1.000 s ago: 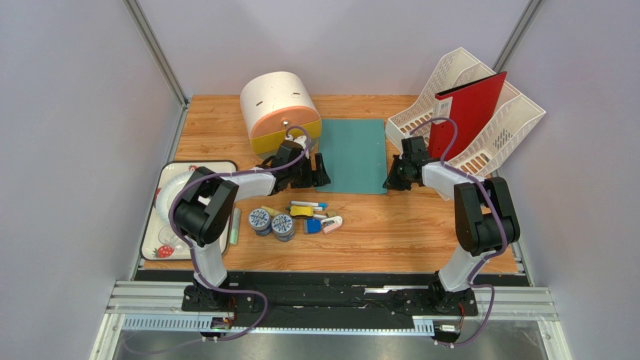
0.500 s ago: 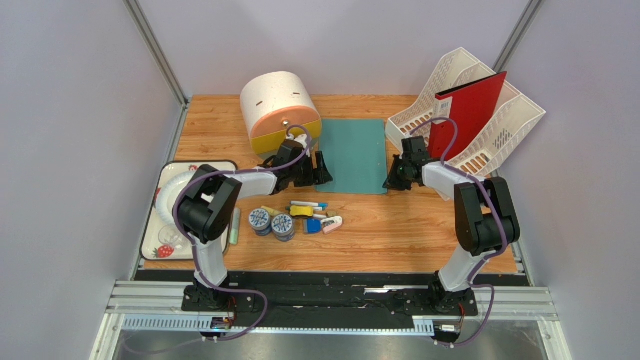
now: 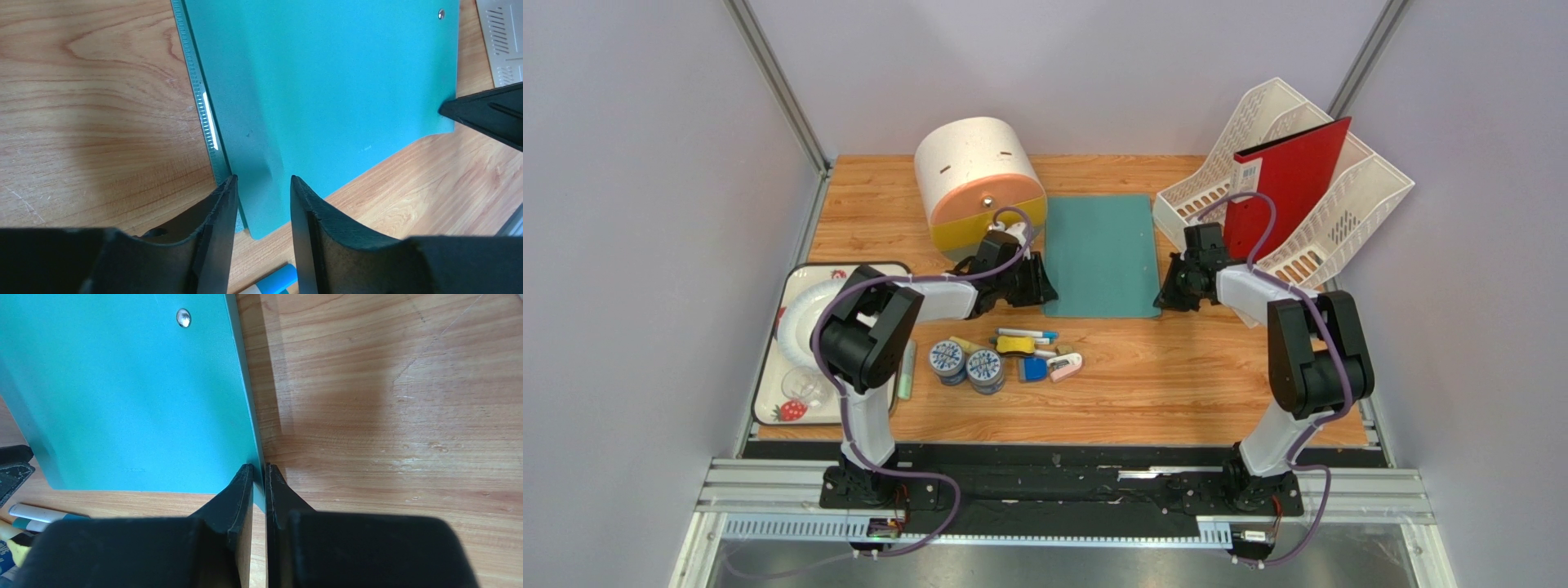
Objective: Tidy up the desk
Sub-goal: Pick up the folder from the center of the board.
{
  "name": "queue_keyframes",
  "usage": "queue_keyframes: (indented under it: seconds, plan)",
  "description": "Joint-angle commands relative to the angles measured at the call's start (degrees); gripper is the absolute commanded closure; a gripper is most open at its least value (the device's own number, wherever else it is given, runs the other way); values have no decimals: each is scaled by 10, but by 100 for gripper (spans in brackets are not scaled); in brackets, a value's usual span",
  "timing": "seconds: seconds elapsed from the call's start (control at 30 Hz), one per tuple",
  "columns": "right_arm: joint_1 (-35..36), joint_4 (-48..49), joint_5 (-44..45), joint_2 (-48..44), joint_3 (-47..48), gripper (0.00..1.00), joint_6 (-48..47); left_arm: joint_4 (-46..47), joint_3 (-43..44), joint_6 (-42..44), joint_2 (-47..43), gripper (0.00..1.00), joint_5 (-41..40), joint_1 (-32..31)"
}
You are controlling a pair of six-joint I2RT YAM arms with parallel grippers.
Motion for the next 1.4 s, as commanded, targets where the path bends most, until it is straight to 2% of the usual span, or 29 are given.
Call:
queue_keyframes:
  seconds: [0.0, 0.33, 0.43, 0.5, 0.53, 1.1, 1.37]
  plan:
    - [1, -62, 29, 12, -24, 100, -18, 24, -10, -32, 14, 60, 39, -3]
    - [1, -61, 26, 12, -26, 100, -18, 31, -12, -29, 4, 80, 44, -3]
    - [1, -60, 25, 11, -28, 100, -19, 38, -14, -32, 4, 92, 52, -3]
    - [1, -59, 23, 10, -29, 100, -17, 43, -14, -34, 2, 94, 58, -3]
    - [1, -57, 22, 10, -29, 100, -17, 46, -14, -33, 0, 99, 59, -4]
    - [1, -45, 13, 5, -38, 100, -14, 55, -6, -30, -50, 100, 84, -14]
    - [1, -38, 3, 2, -44, 93, -13, 50, -1, -28, -54, 100, 89, -17]
